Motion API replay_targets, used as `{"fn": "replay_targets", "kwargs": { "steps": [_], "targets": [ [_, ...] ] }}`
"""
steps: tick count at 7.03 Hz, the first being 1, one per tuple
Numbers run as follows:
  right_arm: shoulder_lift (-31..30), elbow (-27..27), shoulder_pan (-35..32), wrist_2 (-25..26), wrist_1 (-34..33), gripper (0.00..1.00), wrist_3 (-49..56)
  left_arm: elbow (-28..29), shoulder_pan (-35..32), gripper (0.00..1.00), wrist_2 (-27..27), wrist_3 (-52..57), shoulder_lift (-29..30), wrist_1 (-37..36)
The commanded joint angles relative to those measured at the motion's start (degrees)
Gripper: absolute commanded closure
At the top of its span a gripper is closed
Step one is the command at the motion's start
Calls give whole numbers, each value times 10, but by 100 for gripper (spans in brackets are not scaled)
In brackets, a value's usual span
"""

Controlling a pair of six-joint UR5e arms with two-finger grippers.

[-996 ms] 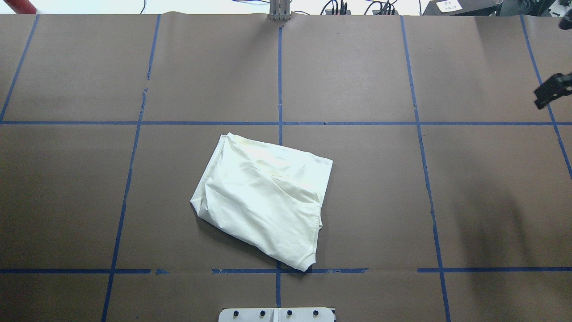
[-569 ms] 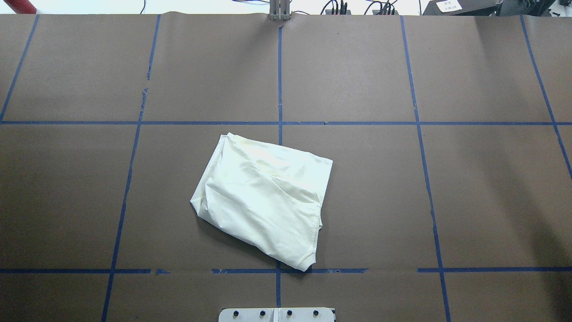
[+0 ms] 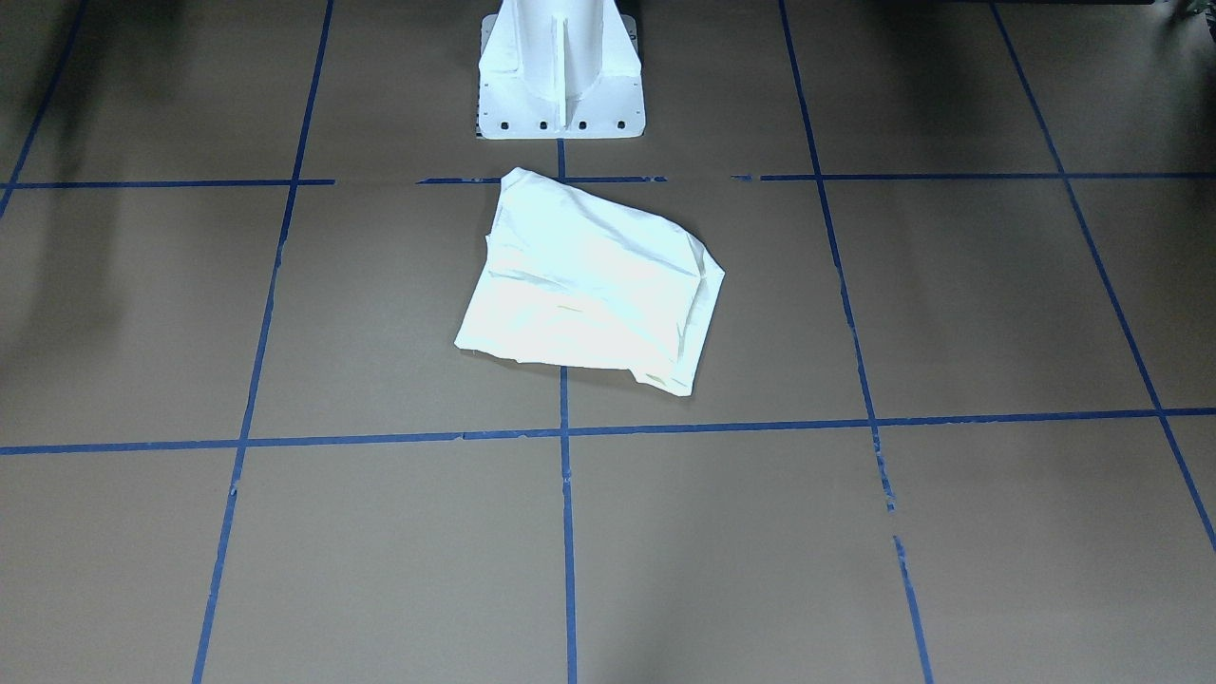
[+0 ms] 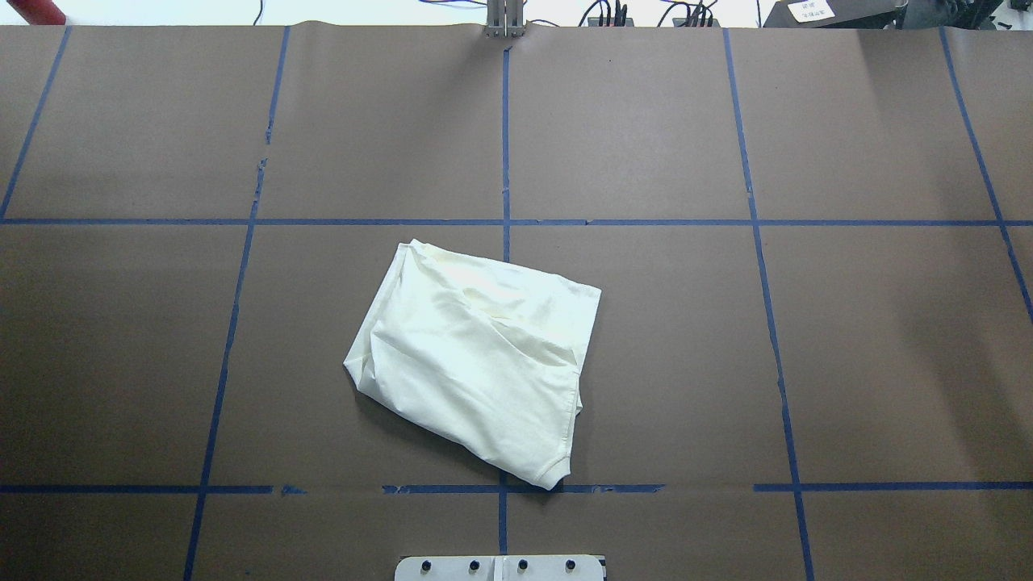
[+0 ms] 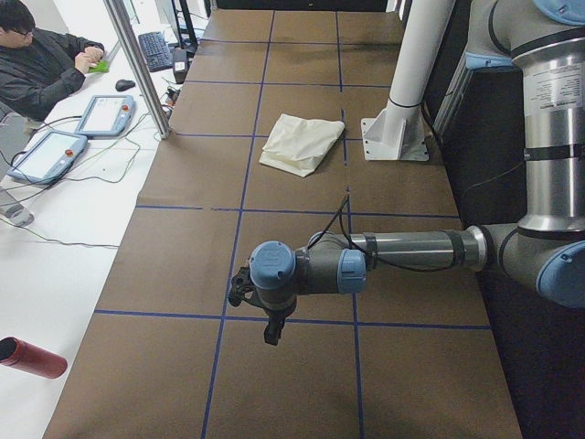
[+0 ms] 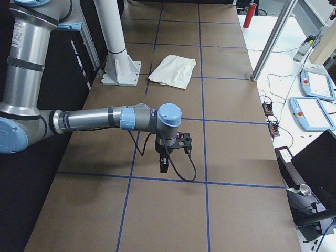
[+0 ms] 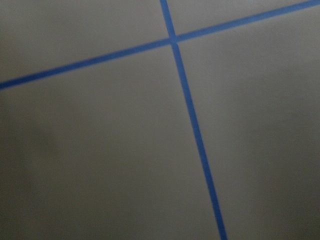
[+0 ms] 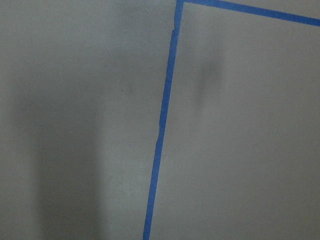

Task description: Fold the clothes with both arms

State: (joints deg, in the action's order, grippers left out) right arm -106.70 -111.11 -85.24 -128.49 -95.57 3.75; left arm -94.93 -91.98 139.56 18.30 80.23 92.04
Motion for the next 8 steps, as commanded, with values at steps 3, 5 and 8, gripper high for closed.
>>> {"fn": "replay_targets", "kwargs": {
  "steps": [3, 5, 8],
  "targets": [
    [30, 58, -50, -7, 28, 0, 6, 4, 0, 0, 11, -2, -6, 16],
    [65, 97, -51, -4, 30, 0, 6, 4, -1, 0, 8, -3, -2, 16],
    [121, 147, -50, 0, 30, 0, 5, 4, -1, 0, 5, -4, 4, 15]
  ]
}}
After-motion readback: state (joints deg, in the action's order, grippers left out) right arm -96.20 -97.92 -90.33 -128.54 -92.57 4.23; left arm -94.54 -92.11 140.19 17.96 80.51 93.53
